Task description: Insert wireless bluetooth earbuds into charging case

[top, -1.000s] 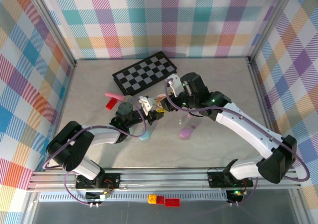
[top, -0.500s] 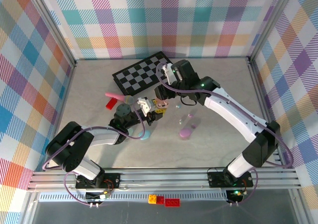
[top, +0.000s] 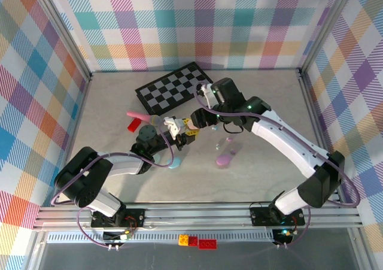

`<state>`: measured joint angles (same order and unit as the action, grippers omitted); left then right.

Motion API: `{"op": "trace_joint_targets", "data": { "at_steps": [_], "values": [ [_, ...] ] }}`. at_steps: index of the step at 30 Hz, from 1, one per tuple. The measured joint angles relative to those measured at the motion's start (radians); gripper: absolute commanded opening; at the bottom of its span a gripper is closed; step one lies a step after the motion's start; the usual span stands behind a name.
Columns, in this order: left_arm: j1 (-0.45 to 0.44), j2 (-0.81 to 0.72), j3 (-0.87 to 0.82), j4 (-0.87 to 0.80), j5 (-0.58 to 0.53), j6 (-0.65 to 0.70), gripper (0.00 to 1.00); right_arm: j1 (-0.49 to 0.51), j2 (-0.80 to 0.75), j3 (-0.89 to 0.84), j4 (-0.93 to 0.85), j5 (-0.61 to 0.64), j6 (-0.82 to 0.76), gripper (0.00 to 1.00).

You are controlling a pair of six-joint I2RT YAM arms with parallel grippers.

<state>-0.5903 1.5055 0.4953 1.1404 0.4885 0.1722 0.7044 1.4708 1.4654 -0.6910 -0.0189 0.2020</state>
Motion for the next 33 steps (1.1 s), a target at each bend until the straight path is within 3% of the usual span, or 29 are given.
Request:
{"op": "trace_joint_targets", "data": {
  "at_steps": [7, 14, 22, 26, 33],
  "values": [
    [0.0, -0.052, 0.0, -0.013, 0.0, -0.003, 0.32, -0.162, -0.111, -0.234, 0.242, -0.298, 0.279, 0.86],
    [0.0, -0.076, 0.0, -0.016, 0.0, -0.004, 0.32, -0.167, -0.115, -0.427, 0.547, -0.554, 0.557, 0.83],
    [0.0, -0.076, 0.001, -0.022, 0.0, -0.004, 0.32, -0.164, -0.112, -0.505, 0.818, -0.689, 0.776, 0.61],
    [0.003, -0.084, 0.011, -0.012, 0.0, -0.005, 0.32, -0.167, -0.112, -0.507, 0.836, -0.698, 0.806, 0.44],
    [0.005, -0.094, 0.013, -0.013, 0.0, -0.011, 0.32, -0.169, -0.106, -0.507, 0.846, -0.697, 0.818, 0.24]
  ]
}}
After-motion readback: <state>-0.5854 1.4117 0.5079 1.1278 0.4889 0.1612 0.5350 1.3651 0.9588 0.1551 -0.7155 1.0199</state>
